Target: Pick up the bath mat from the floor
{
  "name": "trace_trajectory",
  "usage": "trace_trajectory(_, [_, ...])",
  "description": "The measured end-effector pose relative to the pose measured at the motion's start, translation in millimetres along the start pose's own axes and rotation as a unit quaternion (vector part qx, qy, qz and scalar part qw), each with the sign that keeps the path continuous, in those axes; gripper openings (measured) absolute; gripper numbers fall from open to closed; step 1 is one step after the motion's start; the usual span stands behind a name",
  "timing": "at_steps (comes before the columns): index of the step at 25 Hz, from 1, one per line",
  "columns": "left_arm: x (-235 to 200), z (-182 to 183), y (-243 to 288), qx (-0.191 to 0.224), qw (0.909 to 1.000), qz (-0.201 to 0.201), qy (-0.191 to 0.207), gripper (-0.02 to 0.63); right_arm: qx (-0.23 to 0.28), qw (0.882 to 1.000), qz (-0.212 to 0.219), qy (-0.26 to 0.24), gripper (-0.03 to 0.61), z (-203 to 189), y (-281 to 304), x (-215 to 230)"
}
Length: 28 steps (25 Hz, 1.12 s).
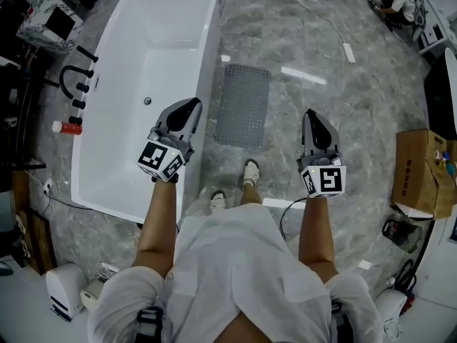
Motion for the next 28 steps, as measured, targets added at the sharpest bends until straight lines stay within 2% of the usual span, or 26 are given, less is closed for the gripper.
trace_trajectory(5, [-2,-17,54,-0.002,0.9996,-0.019,-0.02,0.026,-0.003,1.0,0.022,-0.004,0.031,-19,32,27])
trace_trajectory(11, [-14,-32,116,-0.01,0.9998,-0.013,-0.012,0.026,-0.01,0.999,0.041,0.014,0.031,-48,74,65])
trace_trajectory(16, [-19,-67,153,-0.021,0.9993,-0.021,-0.023,0.026,-0.018,0.998,0.06,0.017,0.032,-82,95,71])
trace_trajectory(23, [-14,-150,173,-0.058,0.9911,-0.119,-0.012,0.026,-0.019,0.998,0.057,0.027,0.035,-160,92,56])
trace_trajectory(28, [-3,-224,169,-0.107,0.9714,-0.21,0.026,0.026,-0.03,0.998,0.048,0.031,0.035,-222,73,34])
Point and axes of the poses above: the fingertips, and each gripper's own axes: y forward along the fingers, x to its right, z out of its top, the point moved 3 cm from there along -y, backward along the fingers, and after that the axes turned 5 degrees about -z, right-handed, at the moved point
